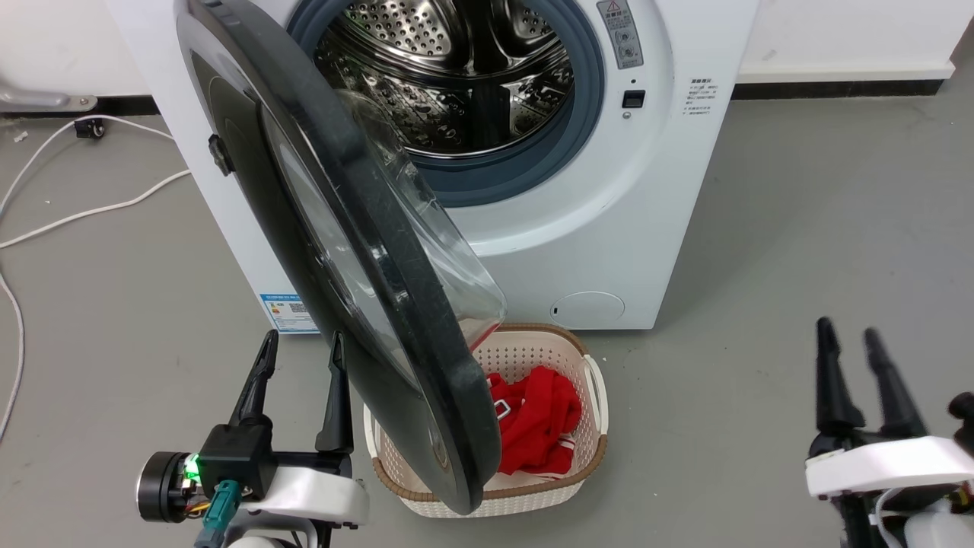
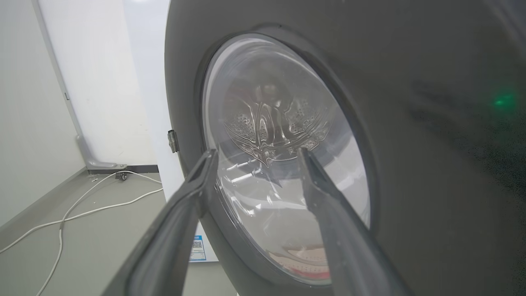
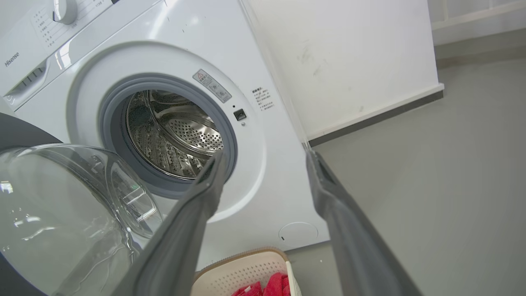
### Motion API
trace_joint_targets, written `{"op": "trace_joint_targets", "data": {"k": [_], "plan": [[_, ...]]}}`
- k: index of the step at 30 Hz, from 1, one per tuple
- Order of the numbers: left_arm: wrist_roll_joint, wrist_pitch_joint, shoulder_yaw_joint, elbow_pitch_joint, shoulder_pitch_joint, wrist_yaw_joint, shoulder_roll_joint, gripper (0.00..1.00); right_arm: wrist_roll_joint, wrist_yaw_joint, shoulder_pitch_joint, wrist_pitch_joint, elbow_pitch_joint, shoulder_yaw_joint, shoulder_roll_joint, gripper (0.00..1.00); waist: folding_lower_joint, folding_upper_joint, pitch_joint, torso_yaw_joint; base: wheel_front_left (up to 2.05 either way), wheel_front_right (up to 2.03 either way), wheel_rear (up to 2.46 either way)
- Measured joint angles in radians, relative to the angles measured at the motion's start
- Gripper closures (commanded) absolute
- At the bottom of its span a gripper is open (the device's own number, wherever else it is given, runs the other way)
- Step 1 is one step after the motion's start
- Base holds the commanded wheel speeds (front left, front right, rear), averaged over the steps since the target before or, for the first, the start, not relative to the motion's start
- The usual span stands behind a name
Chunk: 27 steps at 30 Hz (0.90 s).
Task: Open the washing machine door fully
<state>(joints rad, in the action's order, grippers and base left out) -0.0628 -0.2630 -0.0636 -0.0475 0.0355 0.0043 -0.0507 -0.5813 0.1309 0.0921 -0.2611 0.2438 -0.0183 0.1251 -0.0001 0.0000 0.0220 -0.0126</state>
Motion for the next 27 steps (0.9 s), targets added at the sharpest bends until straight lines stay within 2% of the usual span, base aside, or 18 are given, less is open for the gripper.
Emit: {"op": "trace_joint_targets", "data": {"k": [2,5,8,11,16,27], "plan": [[0.002,0.0,0.0,0.002,-0.001,0.0,0.0,0.0,0.133,0.0,-0.007,-0.002,-0.06,-0.062,-0.029,0.0,0.0,0.0,0.001,0.0,0.0,0.0,0.0],[0.004,0.0,0.0,0.003,-0.001,0.0,0.0,0.0,0.31,0.0,-0.033,-0.002,-0.146,-0.102,-0.06,0.0,0.0,0.0,0.001,0.002,0.0,0.0,0.0],[0.007,0.0,0.001,0.002,-0.002,0.0,0.0,0.0,0.454,0.0,-0.054,0.004,-0.227,-0.105,-0.067,0.0,0.0001,0.0,0.001,0.004,0.0,0.0,0.0],[0.009,0.0,0.003,0.003,-0.003,0.0,0.0,0.0,0.551,0.0,-0.085,0.027,-0.288,-0.09,-0.072,0.0,0.0,0.0,0.005,0.005,0.0,0.0,0.0],[0.016,0.0,0.007,0.004,-0.002,-0.001,0.0,0.0,0.557,0.0,-0.143,0.06,-0.327,-0.037,-0.073,0.0,0.0,0.0,0.008,0.005,0.0,0.0,0.0],[0.024,0.0,0.011,0.003,-0.001,-0.004,0.0,0.0,0.503,0.0,-0.163,0.059,-0.303,-0.027,-0.074,0.0,0.0,0.0,0.009,0.001,0.0,0.0,0.0]]}}
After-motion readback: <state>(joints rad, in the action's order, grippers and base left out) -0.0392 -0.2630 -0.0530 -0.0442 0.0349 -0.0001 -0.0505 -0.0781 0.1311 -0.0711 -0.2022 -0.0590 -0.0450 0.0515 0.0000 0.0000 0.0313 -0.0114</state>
